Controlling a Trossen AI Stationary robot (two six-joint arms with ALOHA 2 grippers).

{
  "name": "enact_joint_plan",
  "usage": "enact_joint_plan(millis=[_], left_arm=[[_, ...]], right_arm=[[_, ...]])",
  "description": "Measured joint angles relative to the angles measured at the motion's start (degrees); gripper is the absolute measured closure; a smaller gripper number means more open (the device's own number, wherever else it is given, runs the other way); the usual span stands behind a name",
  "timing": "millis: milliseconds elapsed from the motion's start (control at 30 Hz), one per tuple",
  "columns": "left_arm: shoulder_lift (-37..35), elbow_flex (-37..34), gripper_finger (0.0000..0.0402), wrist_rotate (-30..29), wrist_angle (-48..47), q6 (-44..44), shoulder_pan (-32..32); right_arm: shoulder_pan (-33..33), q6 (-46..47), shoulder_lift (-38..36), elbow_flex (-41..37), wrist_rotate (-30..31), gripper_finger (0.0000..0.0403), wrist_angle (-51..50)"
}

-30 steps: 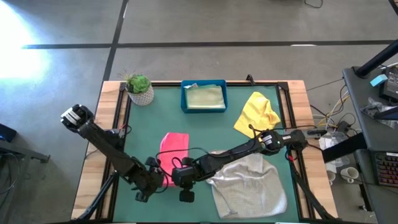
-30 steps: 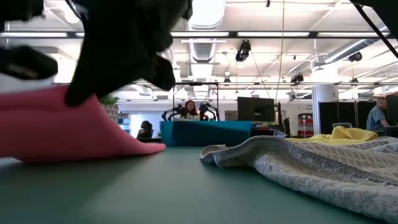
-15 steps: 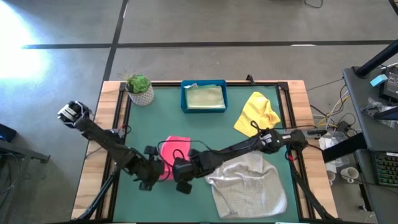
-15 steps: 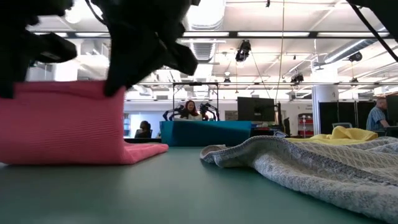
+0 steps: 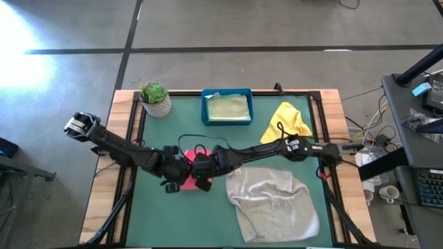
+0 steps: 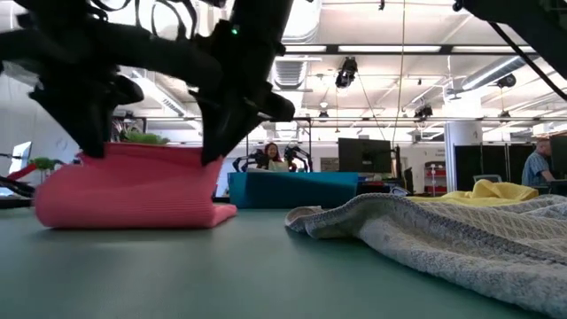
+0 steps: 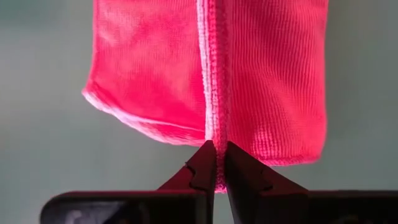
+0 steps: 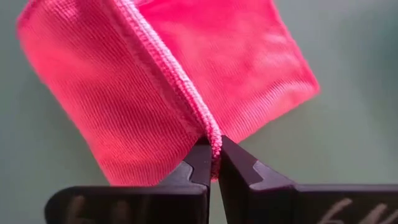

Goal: Fold microfiber towels
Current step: Fold the pink microfiber towel

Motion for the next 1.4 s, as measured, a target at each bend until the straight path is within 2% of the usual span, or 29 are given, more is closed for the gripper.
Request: enact_joint_plan(millis=[333, 633, 867, 1033, 1200, 1400], left_arm=[[-0.2, -0.9, 0.0389, -3.4, -0.9, 0.4, 2.4], [-0.9, -0.8, 0.0389, -7.2, -2.6, 5.3, 3.6], [-1.0, -1.0, 0.0388, -7.9, -3.5, 7.9, 5.1], [-1.0, -1.0, 0.0388, -12.0, -4.3, 8.1, 5.2], [-1.0, -1.1, 0.0388, -12.4, -4.6, 12.1, 5.2], [-1.0, -1.2, 0.0384, -12.4, -4.7, 12.4, 5.3]], right_arm=[[-2.1, -1.7, 0.0, -0.7, 0.4, 0.0394, -0.8], [-3.5, -10.2, 0.0, -0.7, 4.7, 0.0394, -0.3], [-4.5, -14.5, 0.0, -0.8, 4.6, 0.0394, 0.9], [-4.8, -14.6, 0.0, -0.8, 4.6, 0.0392, 1.0], [-5.1, -14.6, 0.0, -0.8, 4.6, 0.0357, 0.9], [-5.7, -13.7, 0.0, -0.8, 5.9, 0.0299, 0.8]])
